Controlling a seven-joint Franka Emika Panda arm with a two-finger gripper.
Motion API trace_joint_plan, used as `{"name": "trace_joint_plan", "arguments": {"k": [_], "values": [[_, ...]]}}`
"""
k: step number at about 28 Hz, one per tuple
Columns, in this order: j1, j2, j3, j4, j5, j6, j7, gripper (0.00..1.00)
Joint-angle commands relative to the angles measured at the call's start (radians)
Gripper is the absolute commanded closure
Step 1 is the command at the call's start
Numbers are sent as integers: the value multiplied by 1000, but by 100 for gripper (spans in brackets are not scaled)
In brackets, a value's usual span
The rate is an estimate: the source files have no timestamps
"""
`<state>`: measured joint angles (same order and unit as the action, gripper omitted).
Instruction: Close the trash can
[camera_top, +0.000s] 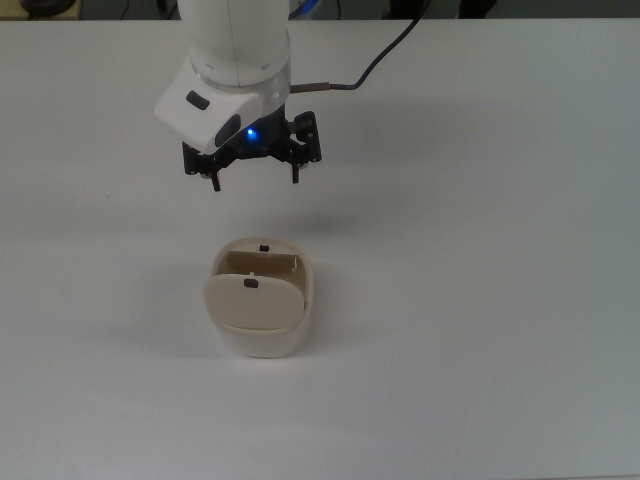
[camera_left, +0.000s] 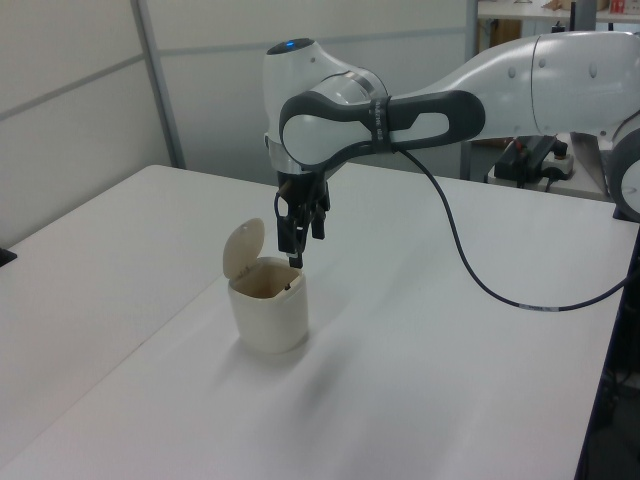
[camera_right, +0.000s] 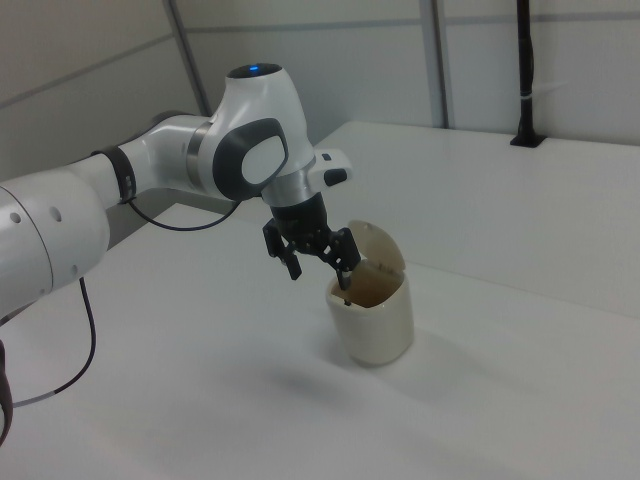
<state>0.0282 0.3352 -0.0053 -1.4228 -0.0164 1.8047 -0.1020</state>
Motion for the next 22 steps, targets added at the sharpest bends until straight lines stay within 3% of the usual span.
{"name": "trace_joint_plan", "arguments": {"k": [1,5,22], "values": [[1,-15,-2,-5,-28,-28,-21,43],[2,-19,-1,-4,-22,-33,-15,100],[2,-21,1,-4,-10,-30,16,100]]}}
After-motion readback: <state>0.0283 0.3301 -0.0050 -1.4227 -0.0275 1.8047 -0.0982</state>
